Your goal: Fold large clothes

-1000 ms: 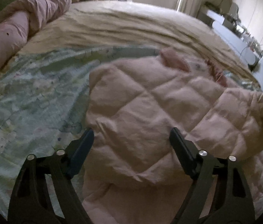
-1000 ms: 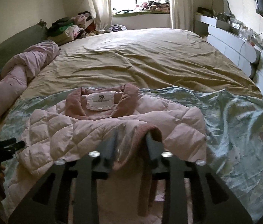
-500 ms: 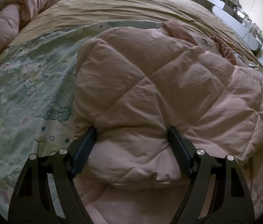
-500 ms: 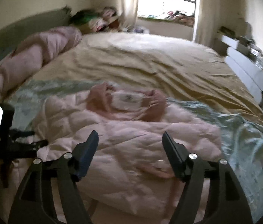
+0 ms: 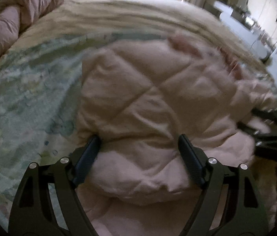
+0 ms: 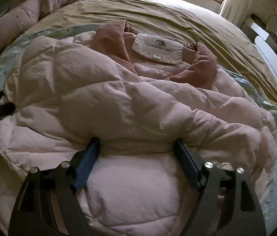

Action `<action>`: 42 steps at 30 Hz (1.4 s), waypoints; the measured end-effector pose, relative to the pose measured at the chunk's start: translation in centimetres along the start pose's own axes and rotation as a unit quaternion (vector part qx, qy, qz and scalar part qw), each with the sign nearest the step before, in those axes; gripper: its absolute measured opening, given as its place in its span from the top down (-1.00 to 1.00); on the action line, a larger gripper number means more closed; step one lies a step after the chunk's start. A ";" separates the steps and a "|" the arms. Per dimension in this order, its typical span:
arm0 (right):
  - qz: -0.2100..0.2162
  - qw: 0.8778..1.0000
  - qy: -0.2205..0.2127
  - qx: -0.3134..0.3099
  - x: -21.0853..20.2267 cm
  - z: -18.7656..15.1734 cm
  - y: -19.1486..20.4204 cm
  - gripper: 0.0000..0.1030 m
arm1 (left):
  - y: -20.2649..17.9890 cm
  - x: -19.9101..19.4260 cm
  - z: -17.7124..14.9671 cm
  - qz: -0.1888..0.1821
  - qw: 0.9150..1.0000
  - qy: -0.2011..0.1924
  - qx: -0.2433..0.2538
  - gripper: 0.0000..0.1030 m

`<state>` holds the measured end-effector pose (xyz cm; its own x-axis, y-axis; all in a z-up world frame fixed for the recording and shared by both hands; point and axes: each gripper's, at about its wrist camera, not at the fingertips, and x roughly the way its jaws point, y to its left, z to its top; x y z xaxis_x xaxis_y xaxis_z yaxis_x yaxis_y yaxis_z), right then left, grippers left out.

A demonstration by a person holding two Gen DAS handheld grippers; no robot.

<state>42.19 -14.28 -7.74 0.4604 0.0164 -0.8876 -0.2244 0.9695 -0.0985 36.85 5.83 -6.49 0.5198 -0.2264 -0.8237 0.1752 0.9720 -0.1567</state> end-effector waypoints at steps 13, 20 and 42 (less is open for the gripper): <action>-0.007 0.999 -0.038 -0.002 -7.2 -5.4 -3.4 -0.41 | -0.7 3.3 4.3 0.039 0.999 0.015 0.016 -0.56; 0.025 0.999 0.001 0.044 -3.4 -6.6 -5.2 -0.57 | 0.8 6.1 2.8 0.017 0.999 0.034 -0.006 -0.66; 0.022 0.984 -0.094 0.146 -9.9 -12.5 -5.7 -0.87 | -0.7 -3.1 -2.4 0.008 1.000 -0.007 0.021 -0.82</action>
<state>28.17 -23.02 -4.07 0.6132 0.0789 -0.7860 -0.0037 0.9953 0.0971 33.14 6.01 -5.11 0.5338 -0.2113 -0.8188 0.2018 0.9721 -0.1193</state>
